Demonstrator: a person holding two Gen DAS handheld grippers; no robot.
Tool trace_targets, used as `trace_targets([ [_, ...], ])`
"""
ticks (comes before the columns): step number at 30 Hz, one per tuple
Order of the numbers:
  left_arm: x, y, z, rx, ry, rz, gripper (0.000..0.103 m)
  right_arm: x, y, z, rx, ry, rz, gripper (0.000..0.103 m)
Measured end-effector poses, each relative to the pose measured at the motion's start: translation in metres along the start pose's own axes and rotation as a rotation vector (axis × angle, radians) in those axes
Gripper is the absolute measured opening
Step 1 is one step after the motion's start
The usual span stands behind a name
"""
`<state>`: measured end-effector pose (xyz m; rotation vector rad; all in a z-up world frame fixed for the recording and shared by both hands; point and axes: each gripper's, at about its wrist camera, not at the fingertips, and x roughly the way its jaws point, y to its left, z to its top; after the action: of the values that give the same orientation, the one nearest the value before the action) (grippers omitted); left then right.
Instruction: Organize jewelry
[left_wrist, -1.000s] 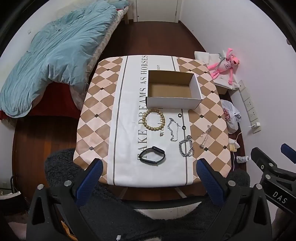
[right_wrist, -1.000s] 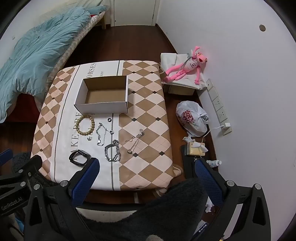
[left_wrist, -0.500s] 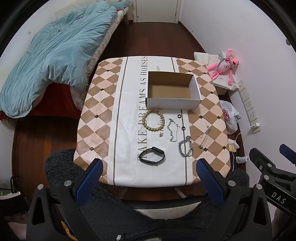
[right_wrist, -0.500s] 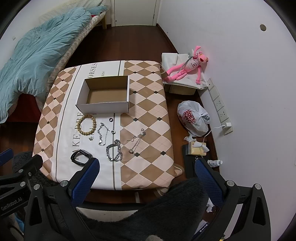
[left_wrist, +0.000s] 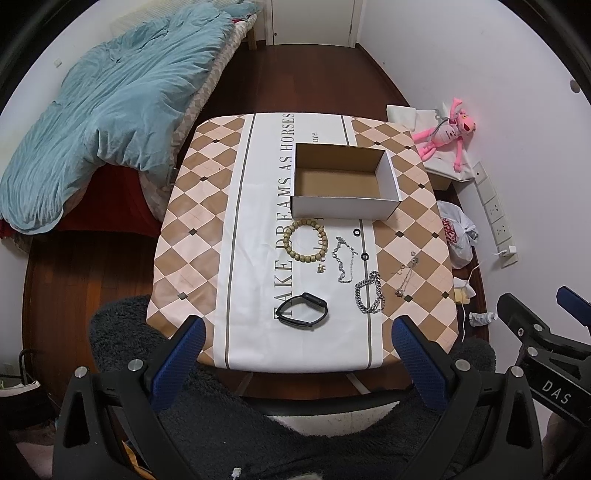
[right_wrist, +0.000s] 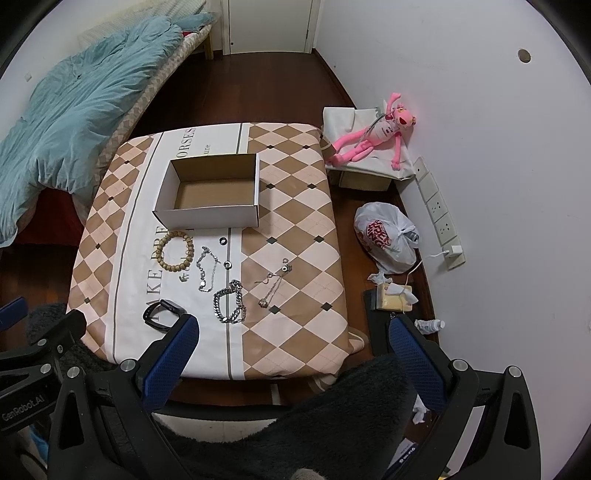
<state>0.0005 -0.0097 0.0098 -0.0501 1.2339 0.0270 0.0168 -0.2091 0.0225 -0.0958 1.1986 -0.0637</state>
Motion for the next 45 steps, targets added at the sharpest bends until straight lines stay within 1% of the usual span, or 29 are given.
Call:
trace_targets([
  [3,0.0,0.001,0.0,0.0,0.0,-0.001,0.103,-0.001,-0.001,0.001,0.001,-0.002,-0.002,0.103],
  [4,0.0,0.0,0.0,-0.001,-0.001,-0.002,0.103,-0.002,0.009,0.002,0.001,-0.002,-0.003,0.103],
  [5,0.0,0.0,0.001,-0.002,-0.001,-0.004,0.103,-0.003,0.01,0.003,0.002,-0.002,-0.002,0.103],
  [11,-0.002,-0.001,0.001,-0.002,-0.002,-0.003,0.103,-0.004,0.008,0.002,-0.001,-0.003,0.001,0.103],
  [17,-0.008,-0.004,0.009,-0.004,-0.004,-0.004,0.103,-0.006,0.009,0.005,0.001,-0.006,0.001,0.103],
  [45,-0.013,-0.004,0.012,-0.006,-0.011,-0.01,0.103,-0.009,0.007,0.005,0.002,-0.009,0.007,0.103],
])
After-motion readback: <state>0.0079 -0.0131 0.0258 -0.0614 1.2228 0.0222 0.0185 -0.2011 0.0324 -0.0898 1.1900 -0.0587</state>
